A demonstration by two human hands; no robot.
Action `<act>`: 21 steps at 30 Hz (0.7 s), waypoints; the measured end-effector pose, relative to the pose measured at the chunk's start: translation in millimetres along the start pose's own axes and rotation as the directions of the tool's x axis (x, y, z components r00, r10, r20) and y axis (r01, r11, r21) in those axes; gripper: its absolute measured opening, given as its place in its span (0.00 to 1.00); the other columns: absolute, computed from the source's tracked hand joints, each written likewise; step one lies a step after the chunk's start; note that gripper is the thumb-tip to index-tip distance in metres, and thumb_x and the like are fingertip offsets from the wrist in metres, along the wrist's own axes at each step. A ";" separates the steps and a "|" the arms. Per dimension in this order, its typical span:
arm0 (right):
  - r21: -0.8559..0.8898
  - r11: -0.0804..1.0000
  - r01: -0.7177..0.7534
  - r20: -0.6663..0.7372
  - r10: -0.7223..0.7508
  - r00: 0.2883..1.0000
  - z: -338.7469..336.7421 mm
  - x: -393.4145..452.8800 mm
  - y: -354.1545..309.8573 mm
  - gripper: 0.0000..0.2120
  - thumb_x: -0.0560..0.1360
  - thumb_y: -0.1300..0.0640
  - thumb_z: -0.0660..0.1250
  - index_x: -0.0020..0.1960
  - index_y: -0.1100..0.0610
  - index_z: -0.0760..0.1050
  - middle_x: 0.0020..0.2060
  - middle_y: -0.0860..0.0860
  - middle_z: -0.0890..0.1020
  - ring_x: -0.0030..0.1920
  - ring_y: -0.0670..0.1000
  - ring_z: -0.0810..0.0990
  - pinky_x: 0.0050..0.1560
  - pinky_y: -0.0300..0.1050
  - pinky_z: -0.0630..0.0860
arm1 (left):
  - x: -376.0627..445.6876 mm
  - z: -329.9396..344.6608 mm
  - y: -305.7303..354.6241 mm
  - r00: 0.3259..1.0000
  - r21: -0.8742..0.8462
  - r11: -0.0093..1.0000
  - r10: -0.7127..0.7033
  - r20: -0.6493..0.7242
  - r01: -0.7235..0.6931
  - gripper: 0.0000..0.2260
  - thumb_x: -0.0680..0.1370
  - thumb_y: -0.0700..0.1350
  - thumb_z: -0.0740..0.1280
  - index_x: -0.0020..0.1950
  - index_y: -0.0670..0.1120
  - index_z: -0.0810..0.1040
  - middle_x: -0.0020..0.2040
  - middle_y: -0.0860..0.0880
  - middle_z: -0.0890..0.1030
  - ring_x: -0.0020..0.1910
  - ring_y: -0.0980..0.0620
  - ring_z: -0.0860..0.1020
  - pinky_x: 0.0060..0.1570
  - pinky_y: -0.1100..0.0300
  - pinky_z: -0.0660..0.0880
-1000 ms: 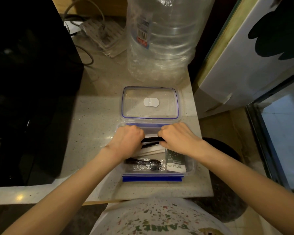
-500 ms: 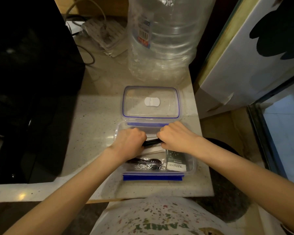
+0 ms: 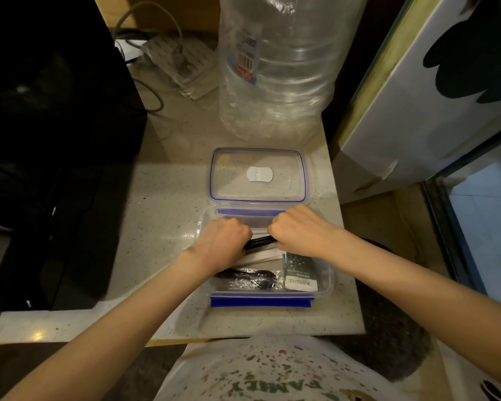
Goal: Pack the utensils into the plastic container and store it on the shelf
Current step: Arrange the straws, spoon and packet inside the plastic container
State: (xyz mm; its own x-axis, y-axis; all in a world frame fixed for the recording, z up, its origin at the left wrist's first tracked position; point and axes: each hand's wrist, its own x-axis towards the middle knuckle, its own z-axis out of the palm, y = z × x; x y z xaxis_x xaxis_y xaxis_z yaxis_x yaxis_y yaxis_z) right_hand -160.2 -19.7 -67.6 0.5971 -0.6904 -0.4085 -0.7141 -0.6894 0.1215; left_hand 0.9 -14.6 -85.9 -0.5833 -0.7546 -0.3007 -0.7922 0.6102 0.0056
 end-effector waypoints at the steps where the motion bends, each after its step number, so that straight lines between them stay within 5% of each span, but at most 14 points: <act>1: -0.004 1.000 0.001 0.007 -0.001 1.000 -1.3 0.3 -0.5 0.06 0.73 0.65 0.60 0.41 0.60 0.75 0.35 0.55 0.79 0.33 0.55 0.70 0.29 0.46 0.61 | 0.2 0.0 1.0 1.000 -0.001 1.000 0.004 0.009 -0.004 0.09 0.77 0.42 0.60 0.50 0.43 0.79 0.50 0.43 0.83 0.49 0.44 0.80 0.45 0.55 0.74; 5: -0.021 1.000 0.010 0.027 -0.009 1.000 -2.6 1.1 -2.1 0.07 0.74 0.65 0.60 0.42 0.60 0.76 0.35 0.54 0.77 0.34 0.55 0.70 0.25 0.44 0.58 | 1.6 -3.7 1.5 0.997 -0.014 0.999 0.052 0.049 -0.052 0.11 0.79 0.45 0.59 0.52 0.41 0.78 0.52 0.42 0.82 0.50 0.43 0.79 0.46 0.53 0.74; 11: -0.003 1.000 0.002 -0.016 -0.002 1.000 -6.1 -4.7 0.8 0.06 0.75 0.64 0.59 0.40 0.59 0.71 0.34 0.54 0.76 0.33 0.55 0.70 0.32 0.48 0.65 | -0.7 -8.2 -1.6 0.996 0.006 0.996 0.089 0.031 -0.089 0.12 0.79 0.44 0.57 0.55 0.42 0.77 0.54 0.43 0.81 0.51 0.43 0.80 0.50 0.51 0.76; 21: 0.097 0.995 0.004 -0.047 0.000 0.999 -11.4 -25.2 -9.8 0.07 0.76 0.62 0.60 0.45 0.62 0.76 0.39 0.55 0.81 0.34 0.53 0.70 0.33 0.47 0.65 | -16.3 -16.2 9.0 0.999 -0.025 0.999 0.025 0.038 -0.024 0.09 0.76 0.43 0.60 0.52 0.43 0.77 0.49 0.43 0.82 0.48 0.43 0.79 0.42 0.54 0.73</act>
State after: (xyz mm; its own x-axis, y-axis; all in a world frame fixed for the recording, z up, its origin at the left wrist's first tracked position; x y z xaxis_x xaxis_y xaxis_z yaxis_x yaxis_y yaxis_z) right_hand -164.1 2.0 -48.2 0.6133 -0.7000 -0.3658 -0.7437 -0.6678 0.0310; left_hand 0.4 -0.6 -65.6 -0.5953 -0.7296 -0.3367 -0.7826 0.6215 0.0368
